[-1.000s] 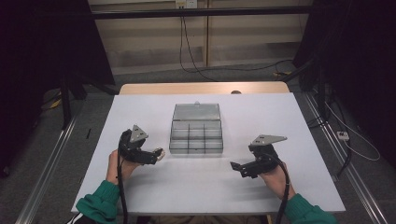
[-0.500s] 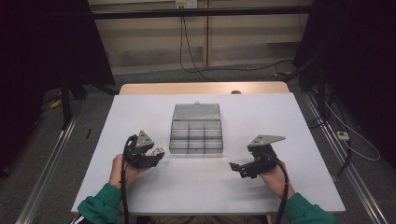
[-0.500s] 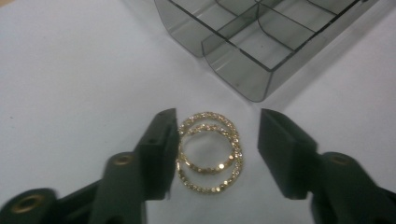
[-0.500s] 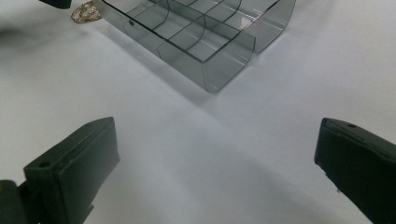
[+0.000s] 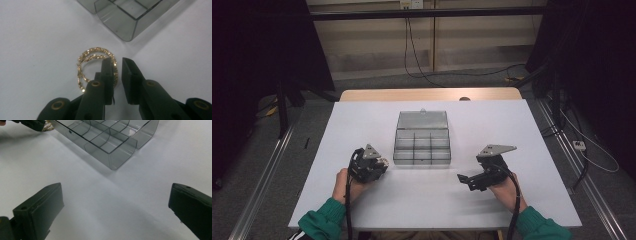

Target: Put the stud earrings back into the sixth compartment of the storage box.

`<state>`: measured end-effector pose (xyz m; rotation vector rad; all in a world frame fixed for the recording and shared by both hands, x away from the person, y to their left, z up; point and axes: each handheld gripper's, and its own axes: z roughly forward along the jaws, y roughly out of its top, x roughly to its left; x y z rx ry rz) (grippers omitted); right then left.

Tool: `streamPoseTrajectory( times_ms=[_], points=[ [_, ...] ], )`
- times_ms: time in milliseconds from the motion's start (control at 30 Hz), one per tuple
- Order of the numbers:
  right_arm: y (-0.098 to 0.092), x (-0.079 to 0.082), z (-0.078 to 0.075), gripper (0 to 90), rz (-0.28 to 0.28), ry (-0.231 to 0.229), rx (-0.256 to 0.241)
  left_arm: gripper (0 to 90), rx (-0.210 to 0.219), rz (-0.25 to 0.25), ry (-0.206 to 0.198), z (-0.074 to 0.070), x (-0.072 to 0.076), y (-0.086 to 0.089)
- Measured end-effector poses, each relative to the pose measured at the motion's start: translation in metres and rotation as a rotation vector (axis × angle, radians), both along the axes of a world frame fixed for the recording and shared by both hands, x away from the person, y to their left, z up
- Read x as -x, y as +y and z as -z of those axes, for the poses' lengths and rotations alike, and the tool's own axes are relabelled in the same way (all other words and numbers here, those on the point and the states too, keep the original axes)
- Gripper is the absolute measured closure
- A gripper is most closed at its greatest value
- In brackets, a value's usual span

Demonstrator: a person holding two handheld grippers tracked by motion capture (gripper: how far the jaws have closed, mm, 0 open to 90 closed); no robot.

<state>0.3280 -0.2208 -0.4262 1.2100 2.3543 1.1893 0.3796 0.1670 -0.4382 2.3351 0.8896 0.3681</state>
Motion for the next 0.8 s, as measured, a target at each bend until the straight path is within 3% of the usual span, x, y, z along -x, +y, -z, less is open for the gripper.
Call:
streamPoseTrajectory(
  times_ms=[267, 500, 800],
  points=[
    [0.0009, 0.0000, 0.0002, 0.0, -0.009, -0.001, 0.006, 80.9, -0.003, -0.012, 0.026, 0.0018, -0.0010, 0.0006],
    [0.0011, -0.0003, 0.0004, 0.0, -0.014, 0.001, 0.009, 84.9, 0.019, -0.017, 0.054, 0.0024, -0.0019, 0.0007],
    [0.0002, 0.0006, -0.0002, 0.0, -0.014, -0.003, 0.007, 86.6, 0.022, -0.017, 0.051, 0.0008, -0.0025, 0.0014]
  ],
)
